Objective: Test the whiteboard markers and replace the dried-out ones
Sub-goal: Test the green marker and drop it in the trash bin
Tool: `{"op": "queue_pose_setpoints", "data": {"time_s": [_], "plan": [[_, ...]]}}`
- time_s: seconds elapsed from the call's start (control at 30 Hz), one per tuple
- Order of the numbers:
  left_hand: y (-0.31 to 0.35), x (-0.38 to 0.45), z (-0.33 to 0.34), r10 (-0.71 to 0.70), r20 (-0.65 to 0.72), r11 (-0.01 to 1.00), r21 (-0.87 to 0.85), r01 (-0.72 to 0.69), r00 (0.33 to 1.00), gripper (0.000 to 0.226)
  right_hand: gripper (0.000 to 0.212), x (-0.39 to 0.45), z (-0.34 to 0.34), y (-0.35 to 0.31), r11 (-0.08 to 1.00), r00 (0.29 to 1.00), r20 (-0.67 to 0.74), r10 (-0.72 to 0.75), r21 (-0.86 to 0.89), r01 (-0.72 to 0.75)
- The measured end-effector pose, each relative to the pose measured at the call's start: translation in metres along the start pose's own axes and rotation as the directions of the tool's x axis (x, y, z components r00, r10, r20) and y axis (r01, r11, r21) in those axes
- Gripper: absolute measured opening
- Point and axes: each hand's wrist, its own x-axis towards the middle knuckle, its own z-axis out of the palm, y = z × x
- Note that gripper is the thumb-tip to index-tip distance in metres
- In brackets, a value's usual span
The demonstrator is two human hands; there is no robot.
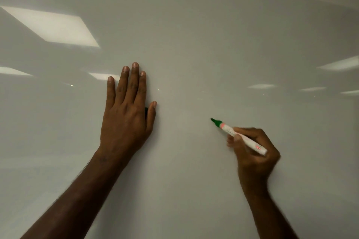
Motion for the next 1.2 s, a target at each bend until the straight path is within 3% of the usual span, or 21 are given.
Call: {"op": "queue_pose_setpoints", "data": {"time_s": [0.07,0.2,0.37,0.4,0.5,0.63,0.7,0.83,0.93,1.07,1.2], "plan": [[0.0,0.0,0.0,-0.001,-0.007,1.0,-0.004,0.001,1.0,0.065,0.002,-0.018,-0.02,0.005,0.997,0.995,-0.067,0.076,0.026,-0.074],[0.0,0.0,0.001,0.001,-0.002,1.0,-0.008,-0.001,1.0,0.066,0.017,-0.047,-0.042,-0.001,0.997,0.992,0.111,0.057,-0.064,-0.05],[0.001,-0.001,0.001,0.012,-0.019,1.0,-0.025,-0.012,1.0,0.065,0.002,0.037,-0.001,-0.025,0.991,0.995,-0.051,0.083,0.105,-0.077],[0.0,-0.001,0.0,0.013,-0.026,0.999,-0.032,-0.014,1.0,0.065,0.007,0.057,0.012,-0.029,0.985,0.993,-0.077,0.088,0.158,-0.075],[-0.001,-0.001,0.0,0.011,-0.029,0.999,-0.038,-0.012,1.0,0.064,0.016,0.098,0.041,-0.033,0.974,0.997,-0.028,0.07,0.217,-0.062],[-0.001,-0.001,-0.001,0.015,-0.024,0.999,-0.032,-0.016,1.0,0.065,0.016,0.107,0.056,-0.026,0.984,0.998,0.052,0.042,0.168,-0.051],[0.0,-0.001,-0.001,0.016,-0.02,0.999,-0.033,-0.017,1.0,0.065,0.015,0.105,0.052,-0.019,0.987,0.998,0.028,0.055,0.147,-0.058],[0.0,-0.001,-0.001,0.021,-0.015,0.999,-0.047,-0.022,1.0,0.064,0.008,0.071,0.026,-0.006,0.986,0.969,-0.214,0.126,0.134,-0.098],[-0.001,-0.001,-0.001,0.021,-0.008,0.999,-0.049,-0.021,1.0,0.064,0.009,0.007,0.001,0.002,0.992,0.98,-0.158,0.12,0.062,-0.111],[-0.001,-0.001,-0.002,0.029,0.004,0.998,-0.051,-0.028,1.0,0.064,0.017,-0.038,-0.037,0.01,0.983,0.943,-0.278,0.181,0.012,-0.185],[0.001,-0.002,-0.003,0.028,0.001,0.996,-0.079,-0.028,1.0,0.064,0.01,-0.049,-0.045,0.001,0.983,0.969,-0.186,0.164,-0.055,-0.177]]}}
